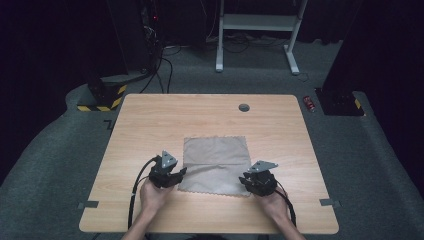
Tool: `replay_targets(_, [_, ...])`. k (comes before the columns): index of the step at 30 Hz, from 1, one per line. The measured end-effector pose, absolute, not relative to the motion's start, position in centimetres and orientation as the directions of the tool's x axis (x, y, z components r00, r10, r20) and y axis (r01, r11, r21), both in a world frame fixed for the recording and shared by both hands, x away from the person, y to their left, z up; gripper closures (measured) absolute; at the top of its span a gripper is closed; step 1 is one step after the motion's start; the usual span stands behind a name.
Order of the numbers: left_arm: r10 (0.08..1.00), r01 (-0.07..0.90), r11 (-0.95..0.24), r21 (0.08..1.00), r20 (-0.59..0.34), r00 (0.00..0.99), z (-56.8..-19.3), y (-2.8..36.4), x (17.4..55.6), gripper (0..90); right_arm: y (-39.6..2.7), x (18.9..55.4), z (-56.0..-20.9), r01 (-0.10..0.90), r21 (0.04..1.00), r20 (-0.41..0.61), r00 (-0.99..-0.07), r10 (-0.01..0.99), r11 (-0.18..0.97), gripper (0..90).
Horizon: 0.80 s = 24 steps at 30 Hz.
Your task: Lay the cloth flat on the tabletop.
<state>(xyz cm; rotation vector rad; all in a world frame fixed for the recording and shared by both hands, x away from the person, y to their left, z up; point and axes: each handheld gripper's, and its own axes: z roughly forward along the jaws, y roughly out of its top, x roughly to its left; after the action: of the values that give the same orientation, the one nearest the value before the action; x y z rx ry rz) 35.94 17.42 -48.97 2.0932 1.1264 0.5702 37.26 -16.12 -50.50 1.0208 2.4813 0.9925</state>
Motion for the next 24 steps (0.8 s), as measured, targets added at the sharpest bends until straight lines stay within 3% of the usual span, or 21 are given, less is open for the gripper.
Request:
replay_targets(3, [0.833, 0.547, -0.437, 0.714, 0.091, 0.546, -49.6, 16.8, 34.3, 54.9, -15.9, 36.8, -50.8, 0.507, 0.689, 0.002, -0.716, 0.698, 0.518, 68.6])
replay_targets(11, [0.811, 0.544, -0.452, 0.707, 0.071, 0.581, -50.6, 16.1, 33.0, 61.1, -16.0, 35.1, -50.9, 0.486, 0.693, -0.009, -0.732, 0.681, 0.533, 69.5])
replay_targets(18, [0.782, 0.542, -0.495, 0.679, 0.076, 0.619, -51.3, 15.0, 32.9, 70.2, -16.2, 35.0, -51.4, 0.488, 0.677, -0.020, -0.736, 0.677, 0.551, 80.6])
replay_targets(21, [0.773, 0.546, -0.501, 0.672, 0.064, 0.631, -51.2, 14.9, 32.7, 79.0, -16.6, 34.8, -51.3, 0.478, 0.670, -0.032, -0.746, 0.665, 0.568, 88.4])
replay_targets(24, [0.757, 0.541, -0.512, 0.667, 0.053, 0.651, -51.2, 14.7, 32.2, 85.1, -16.7, 34.7, -51.3, 0.473, 0.669, -0.037, -0.749, 0.661, 0.574, 89.7])
